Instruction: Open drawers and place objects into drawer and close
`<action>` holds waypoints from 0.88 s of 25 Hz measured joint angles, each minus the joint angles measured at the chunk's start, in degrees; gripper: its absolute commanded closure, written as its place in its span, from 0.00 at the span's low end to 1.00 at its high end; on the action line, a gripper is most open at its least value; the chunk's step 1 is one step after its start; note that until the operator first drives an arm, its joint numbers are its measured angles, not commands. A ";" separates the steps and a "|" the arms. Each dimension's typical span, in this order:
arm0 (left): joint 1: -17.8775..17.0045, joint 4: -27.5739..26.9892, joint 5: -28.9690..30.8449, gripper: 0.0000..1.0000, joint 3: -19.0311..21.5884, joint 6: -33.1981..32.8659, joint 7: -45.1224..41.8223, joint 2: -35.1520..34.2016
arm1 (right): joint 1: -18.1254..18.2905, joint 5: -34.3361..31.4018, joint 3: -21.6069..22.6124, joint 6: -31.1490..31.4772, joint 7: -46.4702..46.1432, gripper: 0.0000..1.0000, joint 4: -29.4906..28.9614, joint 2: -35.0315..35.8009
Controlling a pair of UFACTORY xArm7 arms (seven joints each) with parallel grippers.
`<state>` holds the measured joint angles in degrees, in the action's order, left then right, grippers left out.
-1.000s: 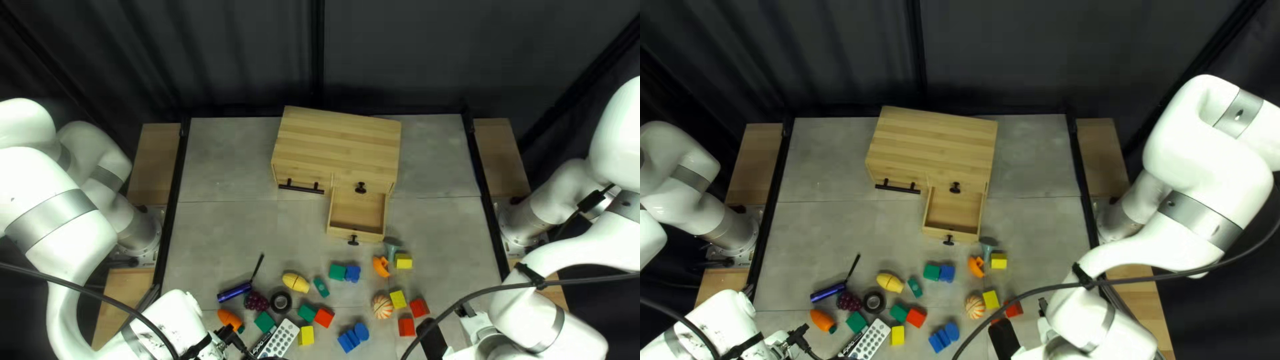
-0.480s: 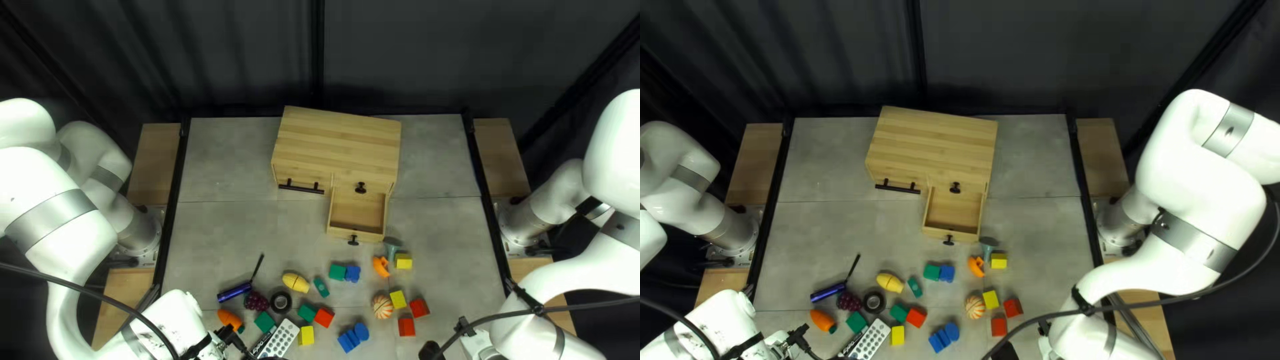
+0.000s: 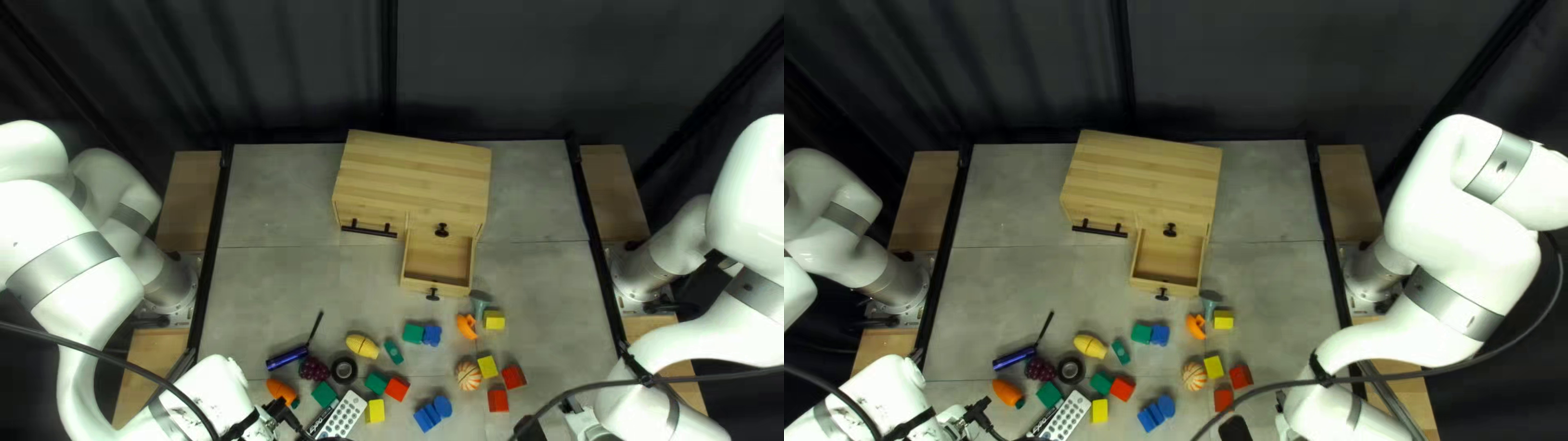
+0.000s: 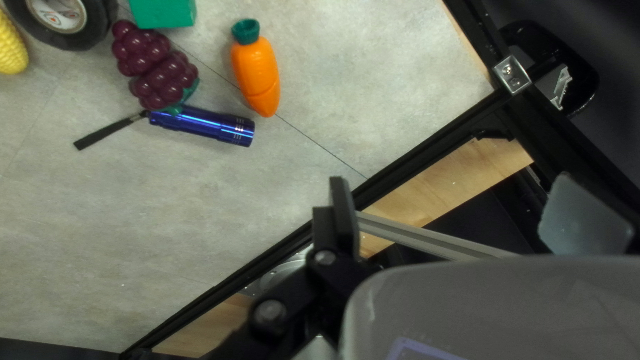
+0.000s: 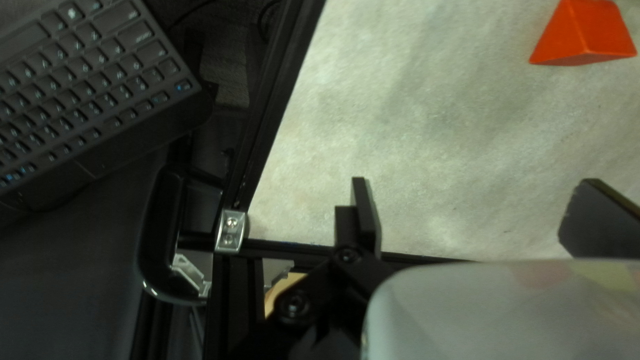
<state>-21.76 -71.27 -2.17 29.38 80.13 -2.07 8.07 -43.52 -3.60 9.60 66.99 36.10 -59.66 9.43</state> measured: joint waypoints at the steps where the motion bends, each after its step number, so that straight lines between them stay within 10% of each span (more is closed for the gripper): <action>1: -0.58 -0.85 1.36 0.00 0.27 -0.14 0.04 0.59 | 0.00 0.00 0.00 0.00 0.00 0.00 0.00 0.00; 9: -4.54 -7.60 12.93 0.00 1.94 -2.34 8.01 6.80 | 0.00 0.00 0.00 0.00 0.01 0.00 0.00 0.00; 22: -1.82 7.12 12.96 0.00 4.45 -18.17 41.08 -2.99 | 0.00 0.00 0.00 0.00 0.01 0.00 0.00 0.00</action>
<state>-23.58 -64.15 10.79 33.84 61.97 39.01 5.08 -43.51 -3.60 9.59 66.99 36.11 -59.66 9.42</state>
